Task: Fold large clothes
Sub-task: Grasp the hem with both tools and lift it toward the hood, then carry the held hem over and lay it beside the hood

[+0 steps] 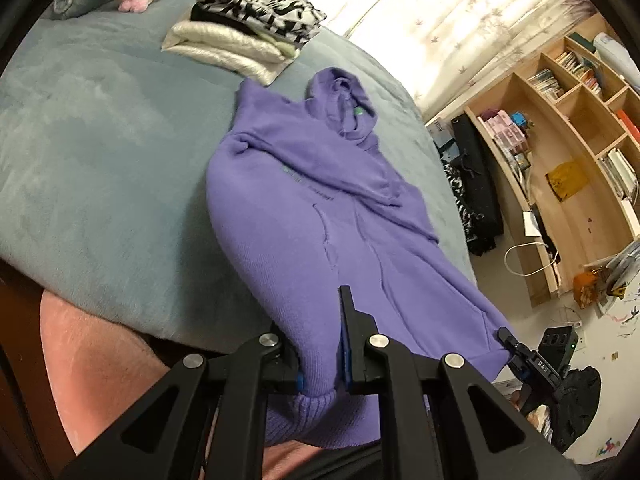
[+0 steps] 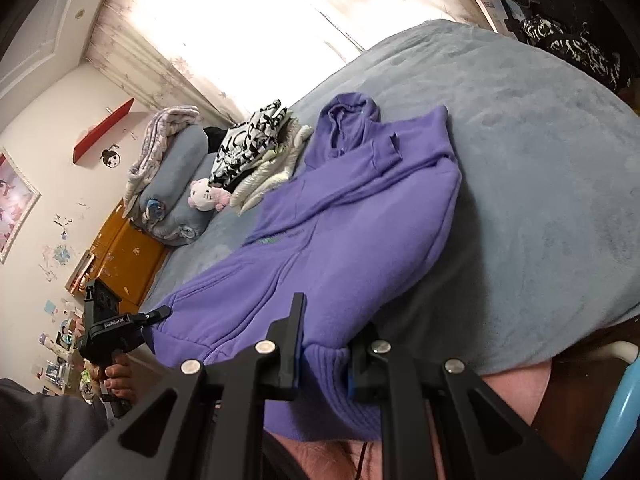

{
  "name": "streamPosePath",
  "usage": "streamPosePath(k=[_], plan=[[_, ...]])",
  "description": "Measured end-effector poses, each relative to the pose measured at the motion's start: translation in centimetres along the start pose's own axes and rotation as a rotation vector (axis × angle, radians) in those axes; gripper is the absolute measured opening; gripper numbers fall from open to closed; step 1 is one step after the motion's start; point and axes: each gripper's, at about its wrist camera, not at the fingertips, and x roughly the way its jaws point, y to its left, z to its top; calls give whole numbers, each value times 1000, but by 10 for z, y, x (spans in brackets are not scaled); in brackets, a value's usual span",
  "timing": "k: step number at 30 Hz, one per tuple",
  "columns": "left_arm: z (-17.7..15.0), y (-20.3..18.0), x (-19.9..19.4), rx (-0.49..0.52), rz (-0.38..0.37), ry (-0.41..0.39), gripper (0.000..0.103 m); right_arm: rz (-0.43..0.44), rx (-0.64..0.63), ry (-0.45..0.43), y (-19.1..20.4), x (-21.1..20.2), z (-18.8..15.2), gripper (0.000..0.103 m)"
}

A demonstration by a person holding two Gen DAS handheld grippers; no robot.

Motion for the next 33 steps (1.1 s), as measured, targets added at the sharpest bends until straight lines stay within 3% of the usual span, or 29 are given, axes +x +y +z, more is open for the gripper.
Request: streamPosePath(k=[7, 15, 24, 28, 30, 32, 33], plan=[[58, 0, 9, 1, -21, -53, 10, 86, 94, -46, -17, 24, 43, 15], [143, 13, 82, -59, -22, -78, 12, 138, 215, -93, -44, 80, 118, 17], [228, 36, 179, -137, 10, -40, 18, 33, 273, -61, -89, 172, 185, 23], [254, 51, 222, -203, 3, 22, 33, 7, 338, -14, -111, 206, 200, 36], [263, 56, 237, -218, -6, 33, 44, 40, 381, 1, -120, 218, 205, 55], [269, 55, 244, -210, 4, 14, 70, 38, 390, -34, -123, 221, 210, 63], [273, 54, 243, -202, 12, -19, 76, 50, 386, -42, -124, 222, 212, 67]])
